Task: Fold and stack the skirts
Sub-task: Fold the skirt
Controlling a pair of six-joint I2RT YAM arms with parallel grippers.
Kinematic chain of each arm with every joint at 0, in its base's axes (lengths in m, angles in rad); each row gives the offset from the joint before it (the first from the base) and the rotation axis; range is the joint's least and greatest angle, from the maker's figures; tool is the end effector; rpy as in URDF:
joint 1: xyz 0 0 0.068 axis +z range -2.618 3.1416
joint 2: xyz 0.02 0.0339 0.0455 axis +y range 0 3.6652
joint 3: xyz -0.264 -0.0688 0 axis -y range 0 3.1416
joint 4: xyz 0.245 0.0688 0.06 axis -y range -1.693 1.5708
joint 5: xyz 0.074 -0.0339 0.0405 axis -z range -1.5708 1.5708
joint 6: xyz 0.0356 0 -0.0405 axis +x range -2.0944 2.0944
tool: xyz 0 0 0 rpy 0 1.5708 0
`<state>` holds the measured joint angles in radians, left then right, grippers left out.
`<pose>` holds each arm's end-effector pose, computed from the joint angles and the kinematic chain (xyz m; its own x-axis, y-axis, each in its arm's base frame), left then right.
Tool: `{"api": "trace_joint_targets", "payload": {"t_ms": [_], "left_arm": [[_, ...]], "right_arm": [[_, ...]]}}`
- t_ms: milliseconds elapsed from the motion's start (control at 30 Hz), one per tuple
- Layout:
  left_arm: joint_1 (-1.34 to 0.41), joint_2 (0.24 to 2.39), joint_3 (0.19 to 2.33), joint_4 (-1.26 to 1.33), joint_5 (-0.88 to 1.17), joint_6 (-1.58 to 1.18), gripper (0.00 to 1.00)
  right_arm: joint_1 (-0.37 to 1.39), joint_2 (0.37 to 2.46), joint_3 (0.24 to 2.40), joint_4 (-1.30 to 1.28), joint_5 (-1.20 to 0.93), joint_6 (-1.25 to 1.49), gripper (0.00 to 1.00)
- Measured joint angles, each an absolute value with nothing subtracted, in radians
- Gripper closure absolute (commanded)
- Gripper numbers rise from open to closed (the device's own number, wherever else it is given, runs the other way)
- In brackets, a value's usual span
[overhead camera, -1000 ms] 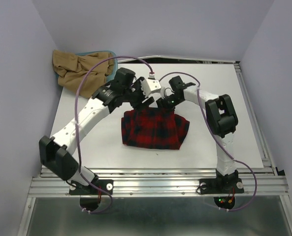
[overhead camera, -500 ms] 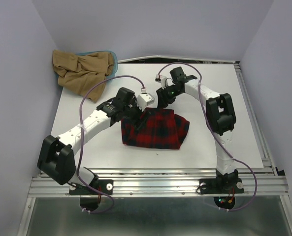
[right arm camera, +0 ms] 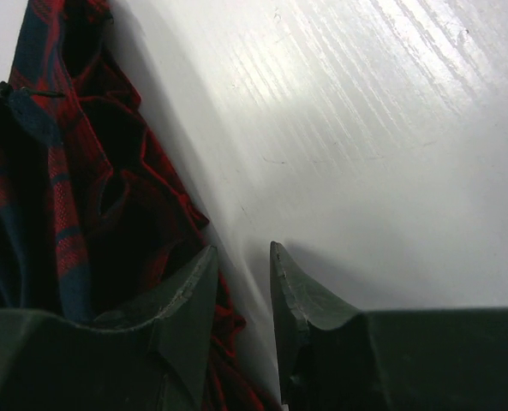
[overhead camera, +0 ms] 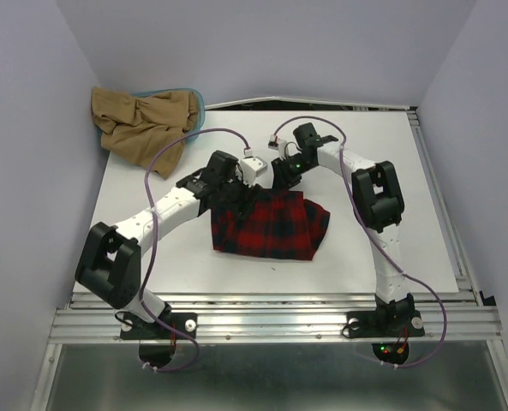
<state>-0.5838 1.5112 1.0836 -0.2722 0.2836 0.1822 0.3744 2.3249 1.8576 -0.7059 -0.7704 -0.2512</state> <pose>0.2739 -0.1929 0.2604 -0.4003 0.4729 -0.7850 0.7934 0.6074 -0.0386 0.4424 0.2005 0.1573 -0.7036 -0.4681 -0.5347 -0.7106 0.4676 0.5257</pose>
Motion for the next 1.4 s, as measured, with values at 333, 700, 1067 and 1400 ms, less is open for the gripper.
{"api": "trace_joint_targets", "payload": {"t_ms": [333,700,1067,1400], "left_arm": [[-0.580,1.412,1.009,-0.258,0.255,0.165,0.28],[-0.569,1.526,1.018,-0.181,0.314,0.130,0.65],[-0.547,1.529,1.073,-0.114,0.340,0.089,1.00],[-0.512,1.727,1.103,-0.028,0.328,0.039,1.00]], "right_arm": [[0.374,2.327,1.843,-0.702,-0.796,-0.245,0.64],[0.375,2.332,1.817,-0.696,-0.825,-0.247,0.68],[0.390,2.325,1.783,-0.677,-0.862,-0.277,0.70],[0.394,2.325,1.780,-0.677,-0.865,-0.300,0.69]]}}
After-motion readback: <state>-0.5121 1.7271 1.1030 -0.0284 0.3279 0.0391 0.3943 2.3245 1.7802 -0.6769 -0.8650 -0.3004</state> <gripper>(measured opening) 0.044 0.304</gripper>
